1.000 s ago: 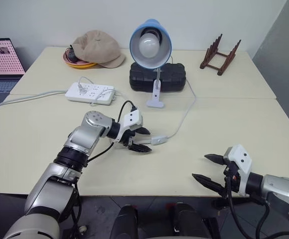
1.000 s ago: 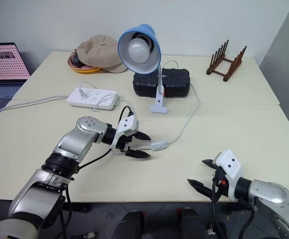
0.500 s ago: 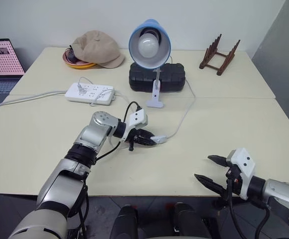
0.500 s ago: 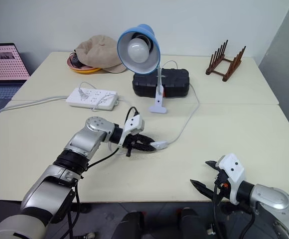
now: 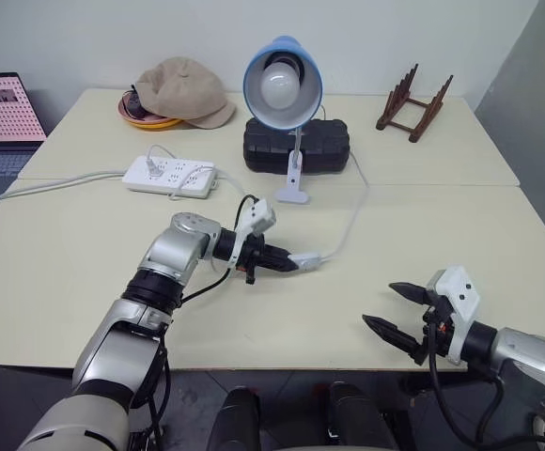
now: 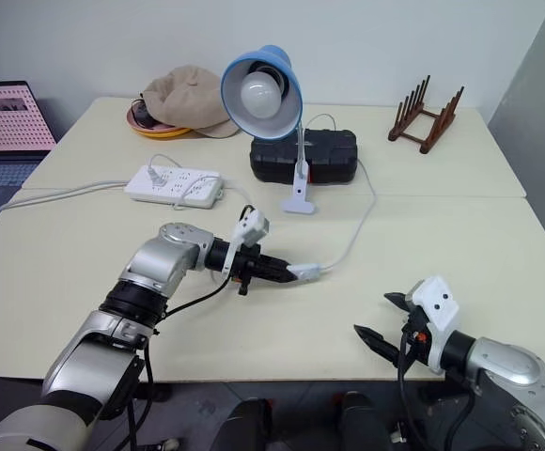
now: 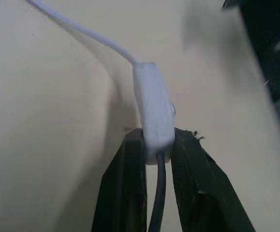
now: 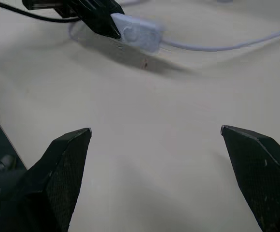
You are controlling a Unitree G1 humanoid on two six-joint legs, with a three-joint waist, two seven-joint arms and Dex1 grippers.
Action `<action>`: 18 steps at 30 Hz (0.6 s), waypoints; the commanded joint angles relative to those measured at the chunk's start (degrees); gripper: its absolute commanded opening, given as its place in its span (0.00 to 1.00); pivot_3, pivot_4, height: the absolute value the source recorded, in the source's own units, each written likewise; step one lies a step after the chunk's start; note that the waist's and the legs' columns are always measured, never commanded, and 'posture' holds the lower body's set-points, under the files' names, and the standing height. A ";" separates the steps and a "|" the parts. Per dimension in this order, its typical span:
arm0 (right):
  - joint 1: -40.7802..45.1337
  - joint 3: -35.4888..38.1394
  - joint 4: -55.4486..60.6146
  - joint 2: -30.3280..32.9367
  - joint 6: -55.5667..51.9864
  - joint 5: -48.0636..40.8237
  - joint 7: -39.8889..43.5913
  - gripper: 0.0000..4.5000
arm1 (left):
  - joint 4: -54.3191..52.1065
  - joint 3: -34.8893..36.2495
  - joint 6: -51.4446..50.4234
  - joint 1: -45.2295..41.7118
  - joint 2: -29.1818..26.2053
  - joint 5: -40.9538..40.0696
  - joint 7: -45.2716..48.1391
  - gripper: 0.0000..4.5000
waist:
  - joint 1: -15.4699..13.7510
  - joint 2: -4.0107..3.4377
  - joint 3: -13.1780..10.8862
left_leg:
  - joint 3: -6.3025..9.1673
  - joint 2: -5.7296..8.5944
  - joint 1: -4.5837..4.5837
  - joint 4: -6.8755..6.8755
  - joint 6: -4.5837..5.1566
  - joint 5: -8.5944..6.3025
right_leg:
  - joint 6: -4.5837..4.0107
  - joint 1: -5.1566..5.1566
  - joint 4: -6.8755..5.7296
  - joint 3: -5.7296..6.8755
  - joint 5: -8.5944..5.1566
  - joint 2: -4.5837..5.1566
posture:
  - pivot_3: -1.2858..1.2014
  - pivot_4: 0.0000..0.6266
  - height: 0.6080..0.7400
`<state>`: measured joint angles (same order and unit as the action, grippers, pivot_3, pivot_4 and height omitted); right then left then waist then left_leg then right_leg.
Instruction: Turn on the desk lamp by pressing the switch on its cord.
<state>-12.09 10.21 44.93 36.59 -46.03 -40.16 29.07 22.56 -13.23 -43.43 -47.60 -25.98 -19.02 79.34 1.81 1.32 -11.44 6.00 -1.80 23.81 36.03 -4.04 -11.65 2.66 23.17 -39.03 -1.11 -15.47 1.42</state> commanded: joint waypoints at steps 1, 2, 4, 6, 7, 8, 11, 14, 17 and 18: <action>1.13 2.99 -0.07 -6.12 -2.59 -11.49 -5.59 1.00 | -4.15 7.20 -17.61 -2.65 0.14 -10.22 -1.65 0.08 | 0.02 -0.03 0.01 | 0.00 0.00 -0.01 -0.01 0.00 0.00 | 0.00 0.00 0.00 0.00 0.00 0.00 | 0.52 0.24 1.00; 1.80 3.49 -1.18 -9.26 -3.04 -18.03 -9.02 1.00 | -4.73 8.61 -21.37 -2.64 0.21 -12.30 -2.26 0.08 | 0.02 -0.02 0.02 | 0.00 0.00 -0.01 -0.01 0.00 0.00 | 0.00 0.00 -0.01 0.00 0.00 0.00 | 0.52 0.24 1.00; 3.58 3.88 -3.44 -14.38 -2.50 -31.60 -16.84 1.00 | -6.31 10.53 -26.72 -2.17 0.20 -15.59 -3.38 0.08 | 0.23 -0.07 0.00 | 0.05 -0.07 -0.03 -0.03 0.00 0.00 | -0.01 -0.02 -0.01 0.06 0.00 -0.04 | 0.52 0.24 1.00; 5.13 3.35 -4.76 -16.20 -1.08 -42.55 -22.70 1.00 | -7.49 11.90 -29.75 -1.71 0.65 -17.61 -5.32 0.08 | 0.24 -0.16 -0.03 | 0.04 -0.10 -0.04 -0.03 0.00 0.00 | -0.02 -0.02 -0.06 0.03 0.00 -0.05 | 0.52 0.24 1.00; 5.94 2.52 -5.27 -16.47 -0.62 -46.69 -24.46 1.00 | -7.99 12.76 -31.28 -1.54 1.06 -18.74 -6.44 0.08 | 0.21 -0.16 -0.03 | 0.03 -0.10 -0.04 -0.02 0.00 0.00 | -0.02 -0.02 -0.06 0.02 0.00 -0.04 | 0.52 0.24 1.00; 6.78 1.50 -5.68 -16.53 -0.27 -49.98 -25.72 1.00 | -8.67 13.41 -32.50 -1.29 1.39 -19.75 -7.37 0.08 | 0.16 -0.15 -0.03 | 0.03 -0.10 -0.04 -0.02 0.00 0.00 | -0.02 -0.02 -0.06 0.02 0.01 -0.04 | 0.52 0.24 1.00; 10.87 -1.77 -6.58 -16.27 0.76 -56.85 -28.15 1.00 | -11.64 14.79 -35.95 -0.40 2.29 -22.98 -9.59 0.08 | 0.20 -0.16 -0.03 | 0.03 -0.10 -0.05 -0.02 0.00 0.01 | -0.03 -0.02 -0.06 0.00 0.01 -0.05 | 0.52 0.24 1.00; 13.86 -3.41 -7.92 -14.69 0.94 -57.53 -29.41 1.00 | -13.33 15.45 -37.59 0.16 2.58 -25.00 -11.32 0.08 | 0.15 -0.16 -0.03 | 0.04 -0.10 -0.06 -0.04 0.01 0.01 | -0.03 -0.01 -0.06 0.02 0.01 -0.06 | 0.52 0.24 1.00; 16.06 -5.24 -9.96 -13.72 0.80 -54.88 -29.65 1.00 | -13.77 16.31 -38.81 0.21 3.01 -26.69 -12.87 0.08 | 0.08 -0.15 -0.03 | 0.02 -0.10 -0.05 -0.04 0.00 0.01 | -0.03 -0.01 -0.02 0.01 0.01 -0.06 | 0.52 0.24 1.00; 16.47 -5.63 -10.33 -13.46 0.83 -54.35 -29.52 1.00 | -13.80 16.58 -39.15 0.19 3.14 -27.18 -13.35 0.08 | 0.07 -0.15 -0.03 | 0.01 -0.09 -0.05 -0.04 0.01 0.01 | -0.03 -0.01 -0.02 0.00 0.01 -0.06 | 0.52 0.24 1.00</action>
<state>3.20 5.36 34.35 22.50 -45.69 -95.36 -0.65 10.91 1.69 -81.52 -47.15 -23.29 -43.31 66.82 1.88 1.16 -11.47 6.01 -1.90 23.76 35.99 -4.04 -11.65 2.63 23.16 -39.05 -1.10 -15.46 1.36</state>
